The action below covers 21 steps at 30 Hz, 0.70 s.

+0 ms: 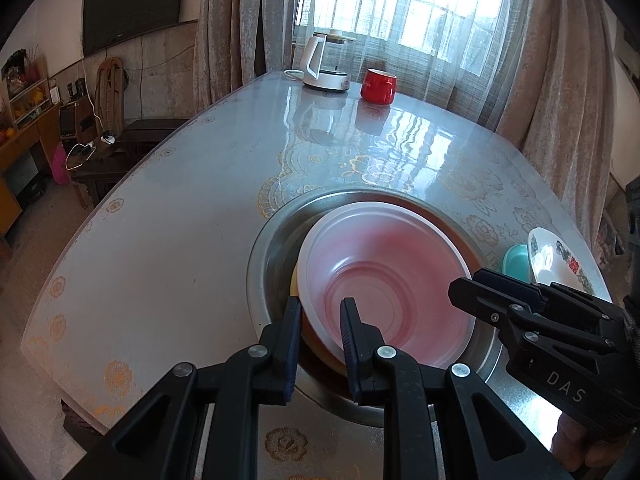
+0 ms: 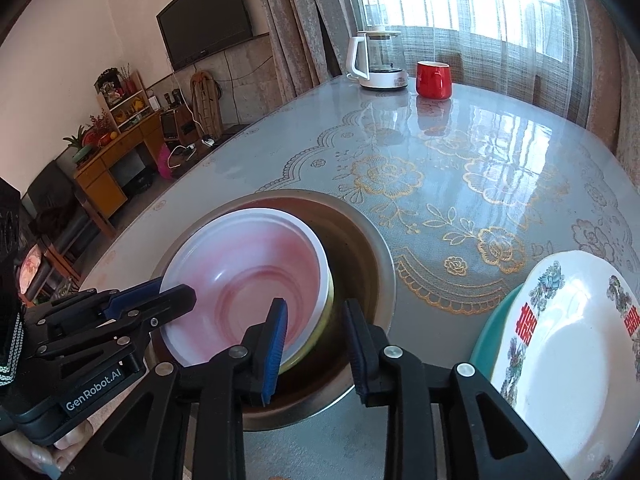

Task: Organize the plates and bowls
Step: 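Lower the red bowl into the yellow bowl inside the basin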

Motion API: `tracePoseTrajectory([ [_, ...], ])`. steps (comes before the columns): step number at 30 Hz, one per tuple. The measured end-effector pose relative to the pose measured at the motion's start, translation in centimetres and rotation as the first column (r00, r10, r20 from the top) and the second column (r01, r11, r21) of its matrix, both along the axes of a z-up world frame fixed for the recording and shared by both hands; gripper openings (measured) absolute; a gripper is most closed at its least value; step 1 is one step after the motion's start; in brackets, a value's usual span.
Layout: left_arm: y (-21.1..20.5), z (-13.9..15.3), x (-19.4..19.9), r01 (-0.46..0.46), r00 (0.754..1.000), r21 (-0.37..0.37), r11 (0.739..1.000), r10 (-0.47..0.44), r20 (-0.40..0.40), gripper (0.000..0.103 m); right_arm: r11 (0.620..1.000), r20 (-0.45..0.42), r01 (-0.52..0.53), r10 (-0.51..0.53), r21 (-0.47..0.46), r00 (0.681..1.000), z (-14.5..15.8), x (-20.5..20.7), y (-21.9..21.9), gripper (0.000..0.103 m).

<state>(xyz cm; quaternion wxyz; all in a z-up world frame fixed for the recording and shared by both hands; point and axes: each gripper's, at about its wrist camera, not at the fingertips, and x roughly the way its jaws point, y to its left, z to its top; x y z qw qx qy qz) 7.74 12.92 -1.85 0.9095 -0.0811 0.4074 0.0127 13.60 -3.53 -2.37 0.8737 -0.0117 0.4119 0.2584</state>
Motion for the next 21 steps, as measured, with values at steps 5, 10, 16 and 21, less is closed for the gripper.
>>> tracePoseTrajectory([
  [5,0.1,0.1,-0.1,-0.002,1.0,-0.007,1.0,0.002,-0.002,0.021,1.0,0.012,0.009,-0.009,0.01,1.0,0.3,-0.7,-0.3,0.029],
  [10,0.1,0.2,-0.3,-0.007,1.0,-0.002,1.0,0.007,0.001,0.021,1.0,0.026,0.016,-0.016,0.019,1.0,0.5,-1.4,-0.6,0.03],
  [16,-0.2,0.4,-0.7,-0.014,1.0,0.009,1.0,0.014,0.008,0.021,0.998,0.023,0.047,-0.048,0.037,0.999,0.6,-1.7,-1.5,0.032],
  [21,-0.5,0.7,-1.3,-0.018,1.0,0.024,1.0,0.017,0.026,0.021,0.997,0.011,0.058,-0.058,0.049,0.998,0.4,-1.8,-2.1,0.033],
])
